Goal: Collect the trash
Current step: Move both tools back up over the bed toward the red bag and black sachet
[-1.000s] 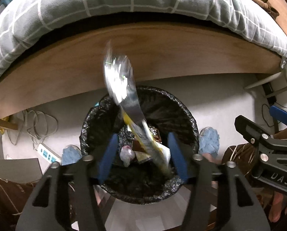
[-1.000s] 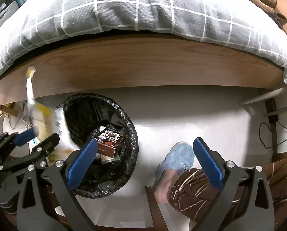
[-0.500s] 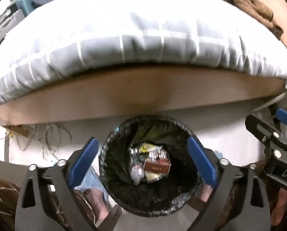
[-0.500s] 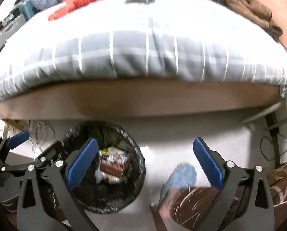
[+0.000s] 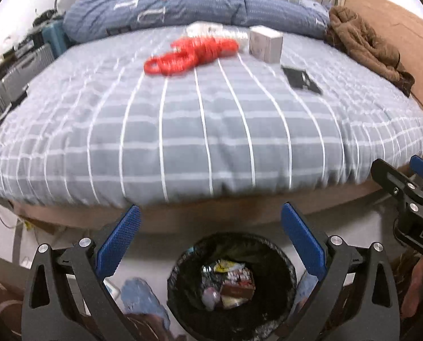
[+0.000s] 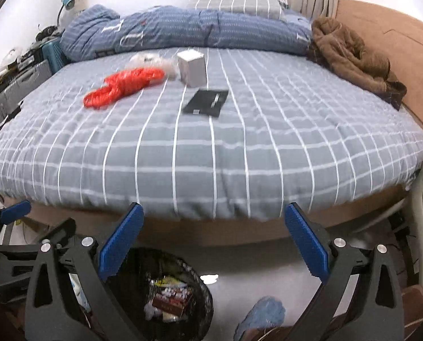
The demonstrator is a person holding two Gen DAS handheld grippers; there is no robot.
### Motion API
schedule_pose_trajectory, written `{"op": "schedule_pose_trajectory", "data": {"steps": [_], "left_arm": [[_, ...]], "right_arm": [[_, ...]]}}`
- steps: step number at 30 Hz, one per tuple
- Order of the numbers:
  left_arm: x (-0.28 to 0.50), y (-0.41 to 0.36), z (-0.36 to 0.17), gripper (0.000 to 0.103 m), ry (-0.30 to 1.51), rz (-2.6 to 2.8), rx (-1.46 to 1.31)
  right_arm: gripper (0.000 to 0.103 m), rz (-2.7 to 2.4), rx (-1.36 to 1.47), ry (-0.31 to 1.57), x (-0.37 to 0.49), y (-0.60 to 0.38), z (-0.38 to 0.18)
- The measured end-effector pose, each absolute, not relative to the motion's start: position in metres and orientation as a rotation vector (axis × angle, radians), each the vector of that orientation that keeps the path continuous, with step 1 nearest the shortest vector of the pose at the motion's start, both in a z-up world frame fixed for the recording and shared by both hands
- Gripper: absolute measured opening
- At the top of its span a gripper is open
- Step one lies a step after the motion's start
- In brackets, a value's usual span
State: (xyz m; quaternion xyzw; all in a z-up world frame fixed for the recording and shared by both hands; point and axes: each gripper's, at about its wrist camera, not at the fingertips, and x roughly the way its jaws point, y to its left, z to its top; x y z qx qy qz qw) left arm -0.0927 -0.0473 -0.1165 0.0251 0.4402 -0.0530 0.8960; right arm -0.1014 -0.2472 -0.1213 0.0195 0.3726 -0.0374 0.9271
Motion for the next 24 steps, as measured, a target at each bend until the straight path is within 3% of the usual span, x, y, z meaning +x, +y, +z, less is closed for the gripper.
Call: {"op": "schedule_pose_trajectory", "data": {"steps": [24], "left_arm": [[0.005,-0.037,-0.078,0.097,0.815,-0.09,0.036]], "right_arm": [[0.096,-0.071,0.051,0.72,-0.002,-0.253,-0.097]]}}
